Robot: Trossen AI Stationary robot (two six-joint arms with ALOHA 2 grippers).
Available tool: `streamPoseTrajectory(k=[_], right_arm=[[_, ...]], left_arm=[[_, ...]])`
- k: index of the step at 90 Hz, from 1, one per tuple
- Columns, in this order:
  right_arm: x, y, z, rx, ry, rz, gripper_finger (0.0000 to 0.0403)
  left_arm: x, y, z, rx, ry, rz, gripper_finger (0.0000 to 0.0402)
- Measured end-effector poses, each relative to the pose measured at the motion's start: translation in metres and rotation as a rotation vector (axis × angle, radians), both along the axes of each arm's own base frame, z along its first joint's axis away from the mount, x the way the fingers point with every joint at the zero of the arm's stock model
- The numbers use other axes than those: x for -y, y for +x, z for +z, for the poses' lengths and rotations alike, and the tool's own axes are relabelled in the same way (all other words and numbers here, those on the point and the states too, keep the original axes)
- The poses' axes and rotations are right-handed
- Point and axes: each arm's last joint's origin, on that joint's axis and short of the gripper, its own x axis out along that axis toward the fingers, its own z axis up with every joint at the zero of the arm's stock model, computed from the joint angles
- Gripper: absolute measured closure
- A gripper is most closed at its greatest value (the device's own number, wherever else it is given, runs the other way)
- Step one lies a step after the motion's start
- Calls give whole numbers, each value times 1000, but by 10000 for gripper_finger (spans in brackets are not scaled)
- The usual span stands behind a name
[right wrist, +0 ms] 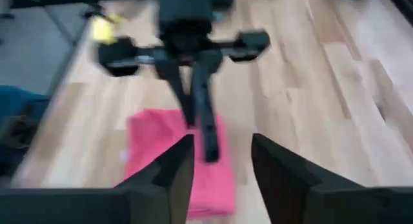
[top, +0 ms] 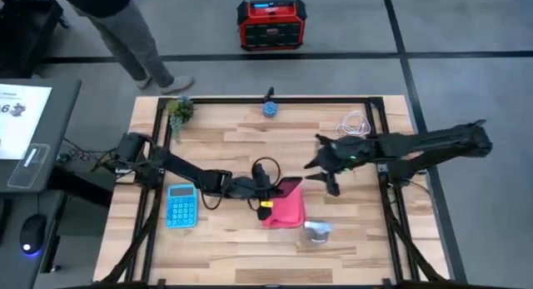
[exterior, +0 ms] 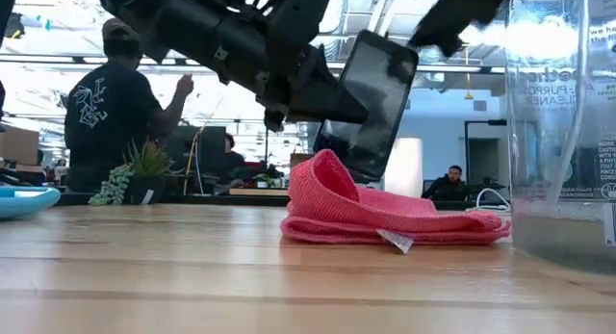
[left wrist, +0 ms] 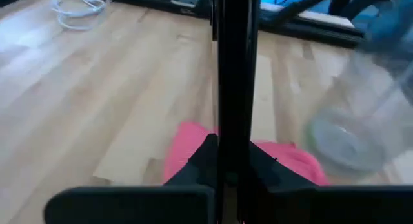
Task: Apply microfiber cloth
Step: Spray the front of the black cellphone using transparent spray bottle
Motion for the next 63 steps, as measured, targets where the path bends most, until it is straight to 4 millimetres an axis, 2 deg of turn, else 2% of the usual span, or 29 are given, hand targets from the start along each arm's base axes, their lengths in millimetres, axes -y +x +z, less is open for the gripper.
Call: streamPoseTrajectory(k=[16, 30, 42, 55, 63], right_arm=[[-37, -50, 21, 34, 89, 100, 243], [-71, -78, 17, 1, 137, 74, 247], [-107, -83, 3, 19, 73, 5, 248], [-139, -79, -18, 76, 11, -128, 247], [-154, -73, -32, 58, -14, -138, 237]], left_arm=[[8, -3, -1, -12, 21, 10, 397], [8, -3, -1, -7, 23, 26, 397], [8, -3, -1, -2, 28, 40, 397], [8, -3, -1, -3, 27, 39, 397], [9, -3, -1, -3, 27, 35, 397]])
